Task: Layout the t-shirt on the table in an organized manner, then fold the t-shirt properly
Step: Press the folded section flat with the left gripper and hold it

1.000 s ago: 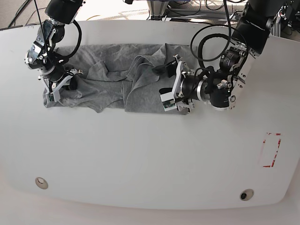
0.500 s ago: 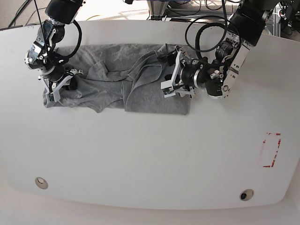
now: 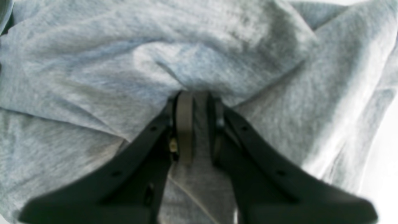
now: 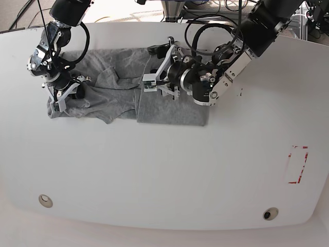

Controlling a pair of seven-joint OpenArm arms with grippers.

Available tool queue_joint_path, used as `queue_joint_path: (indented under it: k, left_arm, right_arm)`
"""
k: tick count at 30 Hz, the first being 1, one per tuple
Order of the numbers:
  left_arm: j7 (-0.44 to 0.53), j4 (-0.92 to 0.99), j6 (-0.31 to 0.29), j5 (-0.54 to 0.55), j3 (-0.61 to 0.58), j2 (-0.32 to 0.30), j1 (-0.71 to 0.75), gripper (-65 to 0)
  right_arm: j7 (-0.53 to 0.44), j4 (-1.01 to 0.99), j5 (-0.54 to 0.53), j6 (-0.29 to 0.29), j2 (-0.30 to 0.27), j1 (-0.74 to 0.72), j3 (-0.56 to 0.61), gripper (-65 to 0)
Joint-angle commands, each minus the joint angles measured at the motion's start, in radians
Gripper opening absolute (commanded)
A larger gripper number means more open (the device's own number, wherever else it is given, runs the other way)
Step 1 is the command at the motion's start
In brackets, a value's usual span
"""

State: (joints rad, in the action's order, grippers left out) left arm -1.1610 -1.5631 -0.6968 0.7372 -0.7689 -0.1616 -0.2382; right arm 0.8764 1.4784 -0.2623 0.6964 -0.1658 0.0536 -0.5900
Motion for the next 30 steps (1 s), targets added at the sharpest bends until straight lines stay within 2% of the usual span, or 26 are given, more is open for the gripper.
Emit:
queue_joint_path:
  k: [1, 8, 15, 23, 30]
  left_arm:
    - [0.017, -0.020, -0.001, 0.048, -0.010, 0.029, -0.034, -24.6]
    - [0.016, -0.020, -0.001, 0.117, -0.016, 0.092, -0.066, -24.6]
    - [0.029, -0.058, -0.001, 0.134, 0.033, 0.095, -0.076, -24.7]
    - [0.108, -0.098, -0.001, 0.063, 0.269, -0.028, -0.008, -24.7]
    - [0.177, -0.098, -0.001, -0.052, 0.389, -0.082, 0.066, -25.7]
  right_arm:
    - [0.042, 0.005, 0.022, 0.002, -0.005, 0.001, 0.002, -57.1]
    - [0.042, 0.005, 0.022, 0.002, -0.005, 0.002, 0.002, -57.1]
    - [0.042, 0.005, 0.022, 0.002, -0.007, 0.002, 0.002, -57.1]
    - [0.042, 0.005, 0.022, 0.002, -0.007, 0.001, 0.002, -57.1]
    - [0.042, 0.001, 0.022, 0.002, -0.007, -0.001, 0.002, -57.1]
